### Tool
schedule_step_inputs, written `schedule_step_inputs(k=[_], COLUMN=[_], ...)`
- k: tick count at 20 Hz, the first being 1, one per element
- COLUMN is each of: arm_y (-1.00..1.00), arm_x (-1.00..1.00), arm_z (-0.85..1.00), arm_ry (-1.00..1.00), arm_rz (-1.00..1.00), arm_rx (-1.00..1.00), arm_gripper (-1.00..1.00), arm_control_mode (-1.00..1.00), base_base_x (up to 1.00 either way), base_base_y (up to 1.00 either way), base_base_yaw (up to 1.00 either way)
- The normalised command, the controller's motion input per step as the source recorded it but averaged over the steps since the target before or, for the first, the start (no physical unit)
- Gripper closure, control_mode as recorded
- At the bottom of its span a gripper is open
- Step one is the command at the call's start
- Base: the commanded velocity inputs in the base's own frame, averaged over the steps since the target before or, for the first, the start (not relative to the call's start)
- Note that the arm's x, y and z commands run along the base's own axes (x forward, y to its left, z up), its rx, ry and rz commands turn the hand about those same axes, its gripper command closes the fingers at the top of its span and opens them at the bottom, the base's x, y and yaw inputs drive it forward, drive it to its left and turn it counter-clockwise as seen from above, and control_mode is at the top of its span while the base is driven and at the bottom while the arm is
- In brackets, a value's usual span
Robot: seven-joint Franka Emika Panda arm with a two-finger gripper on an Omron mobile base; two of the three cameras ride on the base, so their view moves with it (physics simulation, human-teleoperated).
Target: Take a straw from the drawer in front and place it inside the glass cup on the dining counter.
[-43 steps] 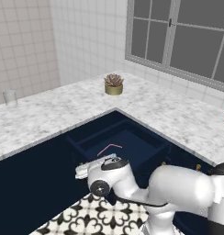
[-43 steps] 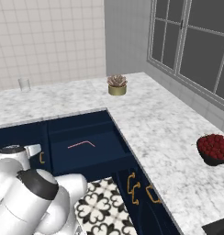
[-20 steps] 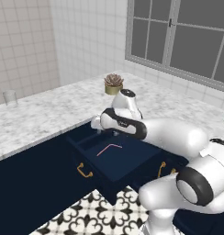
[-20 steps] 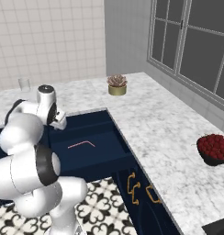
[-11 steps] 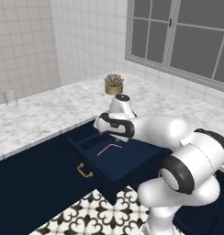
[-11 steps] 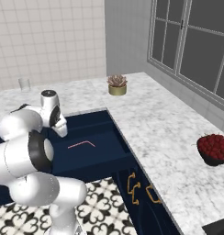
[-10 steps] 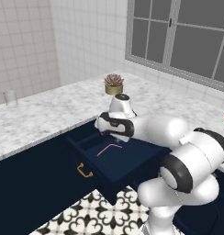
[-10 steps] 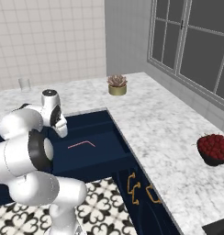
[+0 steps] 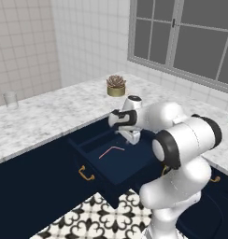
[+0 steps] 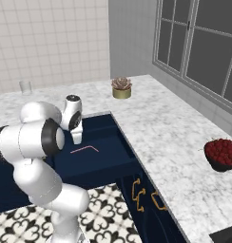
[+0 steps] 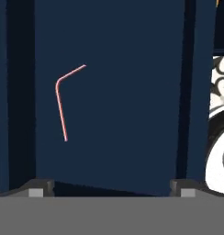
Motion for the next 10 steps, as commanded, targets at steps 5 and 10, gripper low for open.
schedule_step_inputs(k=[5,10], arm_y=[0.0,0.0], arm_x=[0.41,0.45], arm_z=[-0.47,-0.14], arm_ry=[0.05,0.16], arm_rz=[-0.56,-0.58], arm_rx=[0.0,0.0], arm_gripper=[-1.0,-1.0], arm_control_mode=[-1.0,-1.0], base_base_x=[0.0,0.0], base_base_y=[0.0,0.0], base_base_yaw=[0.0,0.0])
